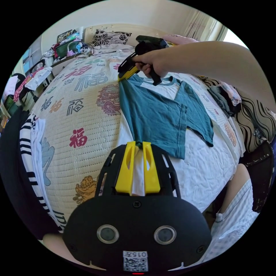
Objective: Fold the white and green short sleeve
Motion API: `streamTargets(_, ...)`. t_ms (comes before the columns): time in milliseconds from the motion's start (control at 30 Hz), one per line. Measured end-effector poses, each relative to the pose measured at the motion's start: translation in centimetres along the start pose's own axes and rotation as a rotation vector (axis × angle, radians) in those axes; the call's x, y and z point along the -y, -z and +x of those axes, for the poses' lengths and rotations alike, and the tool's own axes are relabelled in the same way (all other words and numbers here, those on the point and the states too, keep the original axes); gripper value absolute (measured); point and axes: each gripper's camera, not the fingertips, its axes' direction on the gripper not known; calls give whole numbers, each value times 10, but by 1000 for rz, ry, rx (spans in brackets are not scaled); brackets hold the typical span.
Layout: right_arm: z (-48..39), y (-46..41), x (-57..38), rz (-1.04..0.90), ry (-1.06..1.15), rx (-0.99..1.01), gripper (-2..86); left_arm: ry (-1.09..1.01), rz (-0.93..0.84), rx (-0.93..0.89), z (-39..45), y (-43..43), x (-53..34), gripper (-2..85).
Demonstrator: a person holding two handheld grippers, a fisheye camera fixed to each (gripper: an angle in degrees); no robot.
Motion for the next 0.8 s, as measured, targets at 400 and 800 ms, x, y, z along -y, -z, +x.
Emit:
streamTargets(400, 83, 225, -225, 348, -62, -5, 34, 9, 98, 2, -34, 15, 71, 47)
streamTargets(800, 143, 265, -360, 358, -190, 117, 90, -269, -32, -239, 69, -144, 294, 78)
